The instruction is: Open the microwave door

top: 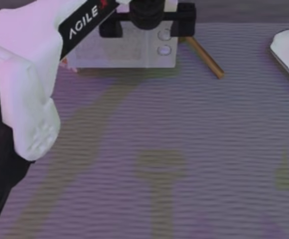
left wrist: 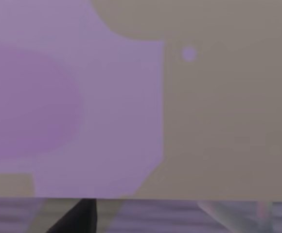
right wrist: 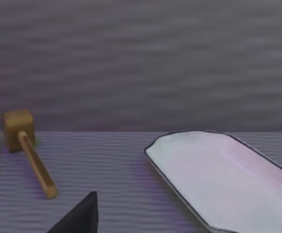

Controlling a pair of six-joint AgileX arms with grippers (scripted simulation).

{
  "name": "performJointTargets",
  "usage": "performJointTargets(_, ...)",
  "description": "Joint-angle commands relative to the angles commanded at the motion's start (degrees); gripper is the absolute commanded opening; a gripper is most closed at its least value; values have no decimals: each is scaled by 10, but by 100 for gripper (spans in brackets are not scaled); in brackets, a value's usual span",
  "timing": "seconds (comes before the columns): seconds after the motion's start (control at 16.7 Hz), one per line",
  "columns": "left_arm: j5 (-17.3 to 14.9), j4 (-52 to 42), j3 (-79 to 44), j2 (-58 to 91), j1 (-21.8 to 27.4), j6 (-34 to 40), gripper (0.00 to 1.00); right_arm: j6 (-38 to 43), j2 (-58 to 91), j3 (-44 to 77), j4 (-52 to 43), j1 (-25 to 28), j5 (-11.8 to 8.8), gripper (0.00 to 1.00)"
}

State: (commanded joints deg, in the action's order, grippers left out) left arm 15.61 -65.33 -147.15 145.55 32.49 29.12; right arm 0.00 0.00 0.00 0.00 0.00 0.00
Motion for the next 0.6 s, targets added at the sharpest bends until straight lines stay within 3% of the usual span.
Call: performJointTargets(0.6,0,0,0,0,0,0,25,0,0,0,0,0,0,100)
